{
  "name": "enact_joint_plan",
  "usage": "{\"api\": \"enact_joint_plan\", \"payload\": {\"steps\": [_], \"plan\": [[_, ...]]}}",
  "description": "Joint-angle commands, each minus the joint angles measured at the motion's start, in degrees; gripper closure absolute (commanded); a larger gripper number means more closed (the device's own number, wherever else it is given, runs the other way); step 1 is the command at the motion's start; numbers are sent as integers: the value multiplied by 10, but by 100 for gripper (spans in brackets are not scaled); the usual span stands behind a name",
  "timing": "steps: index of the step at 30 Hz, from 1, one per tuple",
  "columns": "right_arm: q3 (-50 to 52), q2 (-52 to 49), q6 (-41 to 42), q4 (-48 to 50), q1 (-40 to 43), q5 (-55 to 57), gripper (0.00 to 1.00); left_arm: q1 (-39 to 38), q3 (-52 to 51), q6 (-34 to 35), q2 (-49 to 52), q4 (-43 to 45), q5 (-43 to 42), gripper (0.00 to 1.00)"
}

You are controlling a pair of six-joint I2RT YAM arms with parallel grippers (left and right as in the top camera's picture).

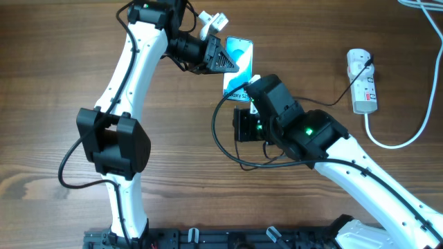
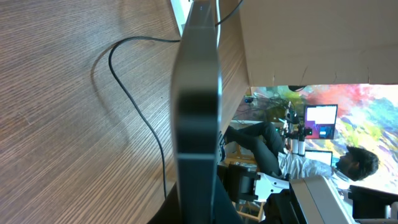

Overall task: Plug charger to phone and switch on socket
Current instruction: 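Lift the USB-C plug toward the phone's bottom port held by left gripper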

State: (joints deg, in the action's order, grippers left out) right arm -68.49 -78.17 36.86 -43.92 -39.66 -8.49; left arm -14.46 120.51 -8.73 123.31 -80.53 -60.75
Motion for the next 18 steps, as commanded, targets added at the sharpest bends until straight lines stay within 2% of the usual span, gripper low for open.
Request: {"api": "enact_joint_plan", "payload": {"steps": [1,18], "plan": [[-5,-3,5,4,-2,19,96,4,8,-12,-19,2,-40,96],[-5,-18,-15,23,-2,34,96,4,8,-12,-19,-1,-39,96]]}}
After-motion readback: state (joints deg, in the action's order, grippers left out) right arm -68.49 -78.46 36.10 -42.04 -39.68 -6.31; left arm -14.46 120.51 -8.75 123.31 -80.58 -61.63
